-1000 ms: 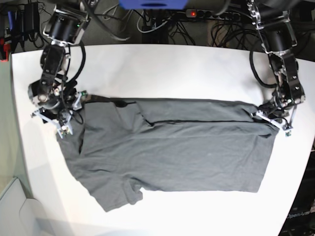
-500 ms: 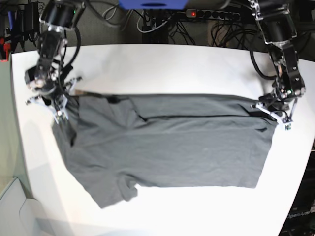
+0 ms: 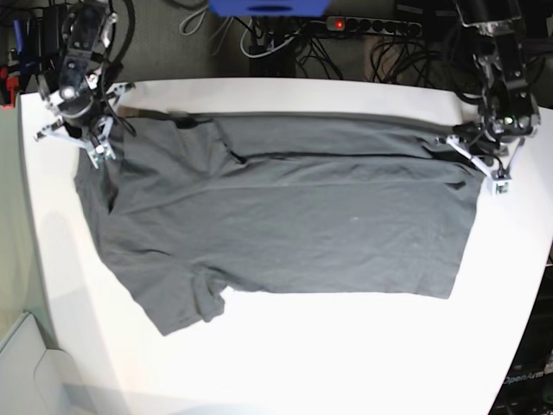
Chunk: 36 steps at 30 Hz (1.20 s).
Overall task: Layout the t-shirt on the table in an organized manner, then fold the t-shirt properly
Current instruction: 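Drag the folded shirt with both grippers back toward the robot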
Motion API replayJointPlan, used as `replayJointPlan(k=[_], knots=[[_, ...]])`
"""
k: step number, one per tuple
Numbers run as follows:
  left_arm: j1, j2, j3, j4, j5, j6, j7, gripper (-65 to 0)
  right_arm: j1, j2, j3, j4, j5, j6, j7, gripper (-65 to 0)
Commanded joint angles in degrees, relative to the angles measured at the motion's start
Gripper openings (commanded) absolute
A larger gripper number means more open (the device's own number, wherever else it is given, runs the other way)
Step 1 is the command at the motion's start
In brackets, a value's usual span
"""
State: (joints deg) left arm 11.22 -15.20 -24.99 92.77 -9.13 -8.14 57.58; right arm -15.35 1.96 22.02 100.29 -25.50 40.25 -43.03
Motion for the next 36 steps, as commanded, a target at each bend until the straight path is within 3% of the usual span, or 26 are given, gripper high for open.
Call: replayJointPlan(k=[1,8,20,22,26,29,32,36], knots=[[0.6,-0.8,-0.3,1.9,0.5,0.2,0.0,-64.5,-0.3,0.5,0.4,0.8,-0.5,-0.2,-0.5,-65.0],[4.4,-1.0,-0.4,5.9,0.6,0.2,3.9,-64.6,-4.0,1.3,0.4,0.8,3.4,-0.2,-0.5,-65.0],[6.9,0.3,-4.6,6.4,0.6,0.2,4.1,-62.8,-4.5,1.1,0.4,0.6,3.4,-0.2,-0.8,-65.0],[7.8,0.3,-4.6,6.4,0.6,0.2,4.1,-56.9,-4.5,1.1,0.4,0.7,3.4,-0.2,-0.8,-65.0],[8.2,0.4,-4.6,6.4,0.6,0.2,4.1,-35.9,-4.3,1.1,0.2,0.5,3.4,-0.2,-0.8,-65.0],[9.1,0.2,-4.6,6.7,0.4,0.2,4.0,-23.9,-4.0,1.1,0.3,0.7,3.4,-0.2,-0.8,-61.0],[9.6,0.3,-4.6,9.2,0.5,0.1,4.1,-19.4,-3.9,1.1,0.3,0.7,3.4,-0.2,-0.8,-53.8],[11.3,0.5,-4.7,14.5,0.2,0.1,4.1,-19.2,-3.9,1.1,0.4,0.7,3.6,-0.2,-0.8,-44.9]])
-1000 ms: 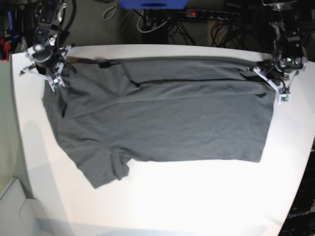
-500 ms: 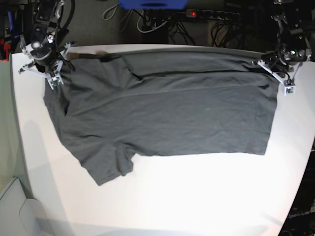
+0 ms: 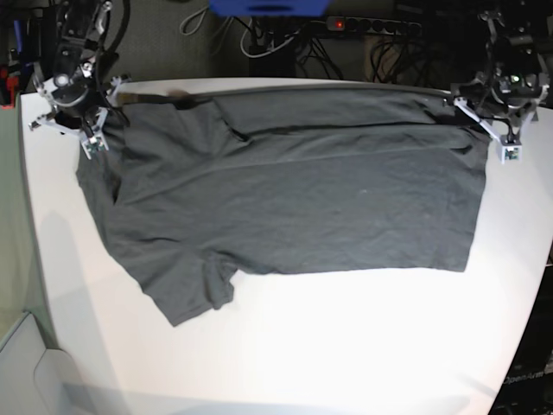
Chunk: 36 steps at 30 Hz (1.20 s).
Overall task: Layout the t-shirt on the table in an organized manner, then fold the t-shirt properly
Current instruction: 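Drag the folded shirt with both grippers back toward the robot, then adjust the grasp on the folded edge with both grippers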
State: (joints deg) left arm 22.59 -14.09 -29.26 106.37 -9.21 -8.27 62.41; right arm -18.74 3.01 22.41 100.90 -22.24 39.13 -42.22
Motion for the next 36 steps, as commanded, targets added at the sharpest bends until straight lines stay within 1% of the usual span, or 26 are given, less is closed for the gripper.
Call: replayJointPlan(k=[1,3,5,8,10,11,13,14,20,23,28,32,36], knots=[[0.0,-0.6,-0.4,2.0,0.3,0.2,-0.7,-19.4,-0.5,-0.1,0.0,0.1,0.3,0.9,-1.6,-43.9],[0.2,-0.6,-0.2,2.3,0.3,0.2,0.6,-21.3,-0.4,-0.1,0.0,0.1,0.3,0.9,-1.6,-43.0],[0.0,-0.6,0.0,2.2,0.3,0.2,1.3,-28.4,-0.4,-0.1,0.0,0.1,0.4,0.9,-1.6,-43.0],[0.0,0.5,0.1,1.3,0.2,0.2,1.1,-45.6,-0.4,-0.1,0.0,0.1,0.4,0.9,-1.6,-43.0],[-0.7,1.3,0.1,0.3,0.6,0.2,1.2,-59.9,-0.4,-0.1,0.0,0.1,0.4,0.9,-1.6,-43.0],[-1.2,1.4,0.1,-0.4,0.6,0.2,1.5,-65.0,-0.4,-0.1,0.0,0.1,0.4,0.9,-1.6,-43.0],[-1.3,1.4,0.2,-2.1,0.3,0.2,1.1,-64.6,-0.4,-0.1,0.0,0.1,0.4,0.9,-1.6,-43.0],[-1.8,1.4,0.3,-2.8,0.2,0.2,1.1,-63.0,0.0,-0.1,-0.1,0.1,0.4,0.9,-1.6,-43.0],[-2.7,1.4,3.2,-4.5,0.3,0.2,1.0,-62.8,0.3,-0.1,0.0,0.1,0.4,0.9,-1.6,-43.0],[-5.1,1.5,3.2,-5.0,0.4,0.2,0.9,-62.8,0.3,-0.1,0.0,0.0,0.4,0.9,-1.6,-43.0],[-9.3,1.7,3.2,-9.0,0.3,0.3,0.9,-62.8,0.3,-0.1,0.0,-0.1,0.4,0.9,-1.6,-43.0],[-13.3,3.8,2.8,-10.1,0.6,0.3,0.6,-62.8,0.3,-0.1,0.0,-0.1,0.3,0.9,-1.6,-43.0],[-15.0,6.5,2.8,-8.1,0.6,0.6,-4.8,-62.8,0.3,0.1,0.0,-0.2,0.3,0.9,-1.6,-43.0]])
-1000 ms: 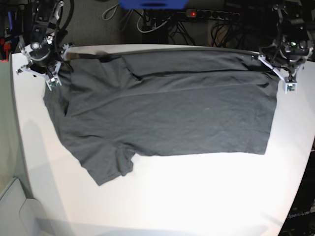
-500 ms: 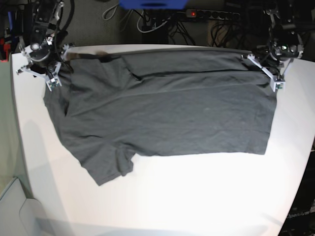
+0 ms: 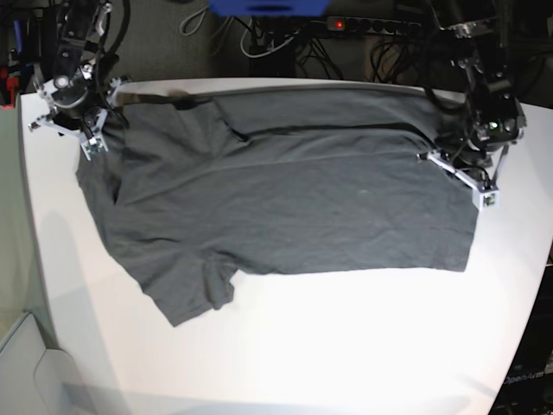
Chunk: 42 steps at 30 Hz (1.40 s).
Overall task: Layout the t-shirt on the table in an organized manner, then fold the t-shirt properly
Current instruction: 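Adjust the grasp on the folded edge with both grippers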
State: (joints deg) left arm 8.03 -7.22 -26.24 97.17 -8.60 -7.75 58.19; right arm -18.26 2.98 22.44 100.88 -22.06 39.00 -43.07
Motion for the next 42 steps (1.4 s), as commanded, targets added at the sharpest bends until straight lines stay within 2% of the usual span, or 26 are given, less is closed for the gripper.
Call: replayJointPlan(k=[1,8,15,20,24,26,31,33,37,42], knots=[[-0.9,0.4,-0.2,2.0,-0.1,0.2,-1.4,-62.8,-0.2,0.1,-0.1,-0.2,0.1,1.0,-0.8,-43.0],[-1.0,0.9,-1.5,8.1,0.0,0.3,-1.8,-62.8,-0.2,0.0,-0.1,-0.1,0.1,1.0,-0.8,-43.0],[-1.0,0.2,-15.2,6.4,0.0,-0.2,-2.1,-62.8,1.4,0.1,0.1,1.9,0.0,1.0,-0.8,-42.7],[-0.9,-2.8,-15.9,-0.6,0.0,-0.2,-2.3,-62.8,2.0,-0.1,0.1,7.0,0.0,1.0,-0.8,-39.9],[0.5,-3.8,-16.1,-2.1,-0.1,-0.2,-2.4,-62.8,2.0,-0.1,0.1,9.6,0.0,1.0,-0.8,-37.8],[1.2,-5.4,-16.1,-0.7,-0.3,-0.3,-2.2,-62.8,2.0,-0.1,0.1,9.8,0.0,1.0,-0.8,-37.7],[3.8,-6.4,-16.2,9.7,-0.4,-0.4,-1.7,-62.8,2.0,-0.1,0.0,9.7,0.1,1.0,-0.8,-37.8],[5.0,-5.9,-15.6,13.5,-0.5,-0.6,-1.7,-62.8,2.0,-0.2,0.0,9.6,0.2,1.0,-0.8,-37.9],[6.0,-3.5,-8.0,15.1,-1.1,-6.0,-1.7,-62.8,2.6,-1.3,0.0,9.6,0.2,1.0,-0.8,-37.9],[6.1,0.0,0.8,10.6,1.3,-6.7,-2.2,-62.8,3.0,-1.4,0.0,9.5,0.0,1.0,-0.8,-38.0]])
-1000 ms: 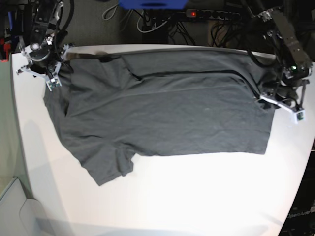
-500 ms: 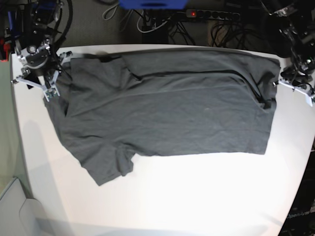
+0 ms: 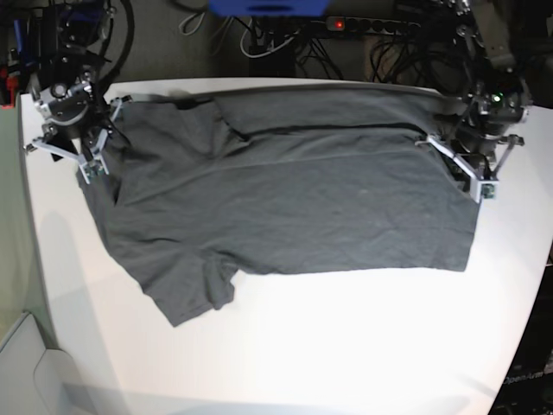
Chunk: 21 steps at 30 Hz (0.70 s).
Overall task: Layout the t-shirt on the table in an organized manner, then fold the t-shirt properly
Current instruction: 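Adjust the grasp on the folded edge with both grippers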
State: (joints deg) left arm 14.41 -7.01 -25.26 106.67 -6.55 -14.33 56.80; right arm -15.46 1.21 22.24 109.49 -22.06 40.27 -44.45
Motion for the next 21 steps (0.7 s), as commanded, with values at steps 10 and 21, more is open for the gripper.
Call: replayJointPlan(k=[10,21], knots=[[-2.3,-1.7,-3.2,-7.2,4.6,-0.1,-1.0,-62.8,0.3,0.7,0.2,0.9,0.0,-0.3,0.5,-38.0],[-3.6,-6.9,-6.1,-13.8,4.5,-0.2,-4.3,-62.8,1.9,0.8,0.1,0.7,0.0,-0.3,0.5,-38.0]])
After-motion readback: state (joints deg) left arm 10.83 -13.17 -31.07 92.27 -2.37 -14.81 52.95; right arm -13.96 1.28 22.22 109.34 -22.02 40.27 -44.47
